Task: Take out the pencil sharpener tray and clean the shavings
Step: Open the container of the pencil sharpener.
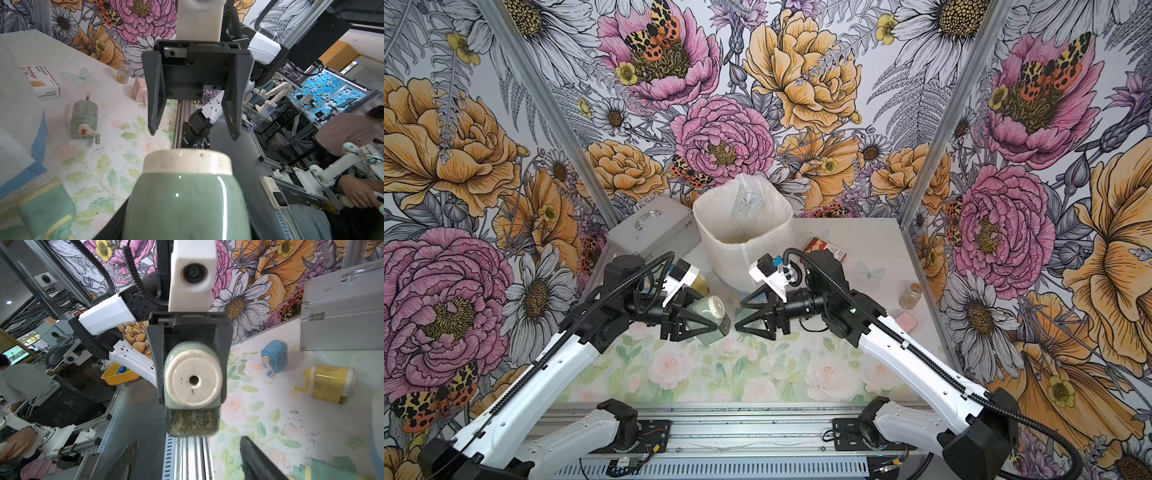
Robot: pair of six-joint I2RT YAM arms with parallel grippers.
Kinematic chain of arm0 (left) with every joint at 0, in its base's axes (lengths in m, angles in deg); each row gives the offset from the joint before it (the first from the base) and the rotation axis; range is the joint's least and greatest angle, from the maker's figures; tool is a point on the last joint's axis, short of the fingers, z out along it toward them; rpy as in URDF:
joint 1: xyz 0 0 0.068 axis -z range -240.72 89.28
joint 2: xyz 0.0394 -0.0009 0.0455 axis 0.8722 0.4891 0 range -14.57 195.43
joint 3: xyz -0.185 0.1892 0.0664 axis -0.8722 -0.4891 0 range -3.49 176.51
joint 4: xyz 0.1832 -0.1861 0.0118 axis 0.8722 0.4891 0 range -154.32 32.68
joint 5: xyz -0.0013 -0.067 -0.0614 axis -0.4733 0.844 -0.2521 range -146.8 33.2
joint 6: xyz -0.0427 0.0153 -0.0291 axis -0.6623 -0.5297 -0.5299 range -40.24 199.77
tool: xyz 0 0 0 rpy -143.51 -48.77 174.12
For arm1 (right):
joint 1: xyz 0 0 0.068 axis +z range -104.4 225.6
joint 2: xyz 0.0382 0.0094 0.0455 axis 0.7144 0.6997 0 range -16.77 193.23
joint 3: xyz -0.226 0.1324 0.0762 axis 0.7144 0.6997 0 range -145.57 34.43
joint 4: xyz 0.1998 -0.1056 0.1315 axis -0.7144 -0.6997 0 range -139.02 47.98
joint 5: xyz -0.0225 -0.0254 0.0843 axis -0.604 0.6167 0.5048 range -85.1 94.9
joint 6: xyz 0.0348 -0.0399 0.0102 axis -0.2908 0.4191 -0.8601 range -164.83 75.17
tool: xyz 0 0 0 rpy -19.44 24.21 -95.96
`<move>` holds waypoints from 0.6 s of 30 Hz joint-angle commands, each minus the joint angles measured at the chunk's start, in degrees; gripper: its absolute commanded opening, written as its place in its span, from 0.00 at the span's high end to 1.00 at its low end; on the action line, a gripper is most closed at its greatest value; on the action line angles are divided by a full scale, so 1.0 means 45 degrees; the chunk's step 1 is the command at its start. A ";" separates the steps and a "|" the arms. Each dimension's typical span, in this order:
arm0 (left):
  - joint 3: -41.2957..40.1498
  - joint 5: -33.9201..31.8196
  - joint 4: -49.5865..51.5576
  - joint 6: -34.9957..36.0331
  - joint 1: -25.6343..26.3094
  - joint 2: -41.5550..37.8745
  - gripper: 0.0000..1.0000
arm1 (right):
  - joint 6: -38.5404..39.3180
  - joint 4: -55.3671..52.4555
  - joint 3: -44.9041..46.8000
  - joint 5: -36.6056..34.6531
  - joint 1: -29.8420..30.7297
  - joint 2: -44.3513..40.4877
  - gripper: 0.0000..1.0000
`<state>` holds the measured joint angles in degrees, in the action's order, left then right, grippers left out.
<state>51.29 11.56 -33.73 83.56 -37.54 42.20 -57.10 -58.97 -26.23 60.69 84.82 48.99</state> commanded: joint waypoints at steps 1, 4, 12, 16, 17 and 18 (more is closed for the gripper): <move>-0.0045 0.0689 -0.0471 -0.0081 0.0159 -0.0033 1.00 | 0.0629 -0.0335 -0.0537 -0.0229 0.0469 0.0401 0.19; -0.0116 0.0587 -0.0470 -0.0019 0.0210 -0.0133 1.00 | 0.0791 -0.0387 -0.0696 -0.0352 0.0768 0.0724 0.19; -0.0124 0.0447 -0.0469 -0.0042 0.0396 -0.0053 1.00 | 0.1253 -0.0632 -0.1009 -0.0777 0.1202 0.1230 0.20; -0.0163 0.0349 -0.0479 -0.0044 0.0385 -0.0053 1.00 | 0.1309 -0.0651 -0.1098 -0.0732 0.1263 0.1430 0.25; -0.0163 0.0332 -0.0476 -0.0059 0.0391 -0.0038 1.00 | 0.1317 -0.0658 -0.1142 -0.0720 0.1283 0.1460 0.27; -0.0163 0.0351 -0.0480 -0.0054 0.0393 -0.0020 1.00 | 0.1307 -0.0653 -0.1177 -0.0699 0.1281 0.1502 0.30</move>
<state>51.18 11.93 -33.73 83.12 -36.18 42.20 -52.34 -61.72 -29.33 58.01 90.04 55.13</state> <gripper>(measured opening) 0.598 0.708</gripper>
